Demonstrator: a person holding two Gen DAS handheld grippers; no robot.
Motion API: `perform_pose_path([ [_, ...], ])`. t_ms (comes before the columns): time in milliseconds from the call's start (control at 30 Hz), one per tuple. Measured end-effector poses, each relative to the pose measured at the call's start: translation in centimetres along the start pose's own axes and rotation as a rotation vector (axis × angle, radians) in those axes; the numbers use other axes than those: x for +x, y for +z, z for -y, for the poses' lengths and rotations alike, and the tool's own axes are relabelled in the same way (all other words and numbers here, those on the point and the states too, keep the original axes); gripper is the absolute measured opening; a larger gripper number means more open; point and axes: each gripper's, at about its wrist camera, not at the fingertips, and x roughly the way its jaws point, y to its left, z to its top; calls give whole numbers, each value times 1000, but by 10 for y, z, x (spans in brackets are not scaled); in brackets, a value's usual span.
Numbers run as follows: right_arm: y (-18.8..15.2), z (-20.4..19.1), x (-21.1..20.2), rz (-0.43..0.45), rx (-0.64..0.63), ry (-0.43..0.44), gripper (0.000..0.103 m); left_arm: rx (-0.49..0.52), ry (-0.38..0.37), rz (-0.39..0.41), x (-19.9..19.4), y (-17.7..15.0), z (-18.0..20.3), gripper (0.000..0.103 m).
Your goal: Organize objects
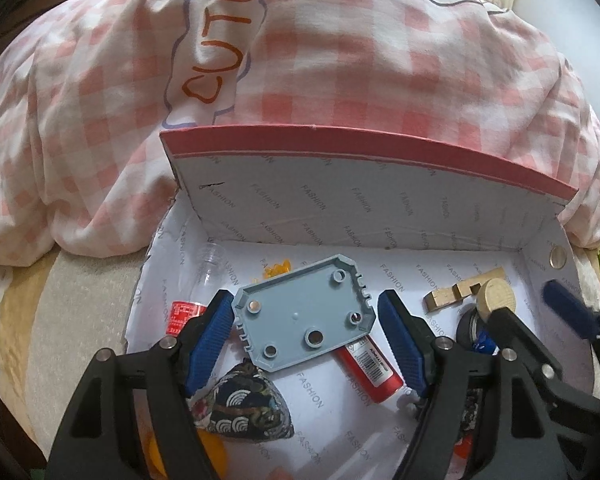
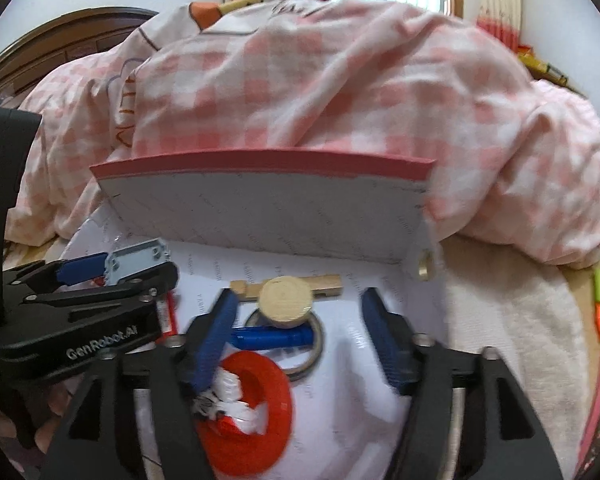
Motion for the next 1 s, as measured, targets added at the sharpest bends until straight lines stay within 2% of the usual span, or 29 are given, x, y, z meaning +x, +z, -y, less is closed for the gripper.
perform_pose_path([
  [100,1,8,-4,10,24,26,79,12,-9,7,-5,-2,6,81],
  [267,2,8,-14,32,5,35,79,49,14,53,-20,-7,19,81],
  [467,1,-4,-17,34,-11,51,79,67,48,72,-34,-13,26,83],
  [600,-2,-10,-24,45,-7,64,79,58,30,79,-45,-19,26,83],
  [667,-4,-11,-31,54,-2,71,79,53,38,81,-52,-23,27,90],
  [733,-7,-13,-36,63,5,83,79,51,38,94,-60,-31,22,99],
  [800,-10,-15,-43,74,9,84,79,38,29,108,-74,-46,2,102],
  [933,-16,-19,-52,77,7,94,79,26,-8,125,-97,-62,-9,103],
  [1000,-18,-21,-56,80,1,91,79,34,-16,127,-98,-60,-15,103],
])
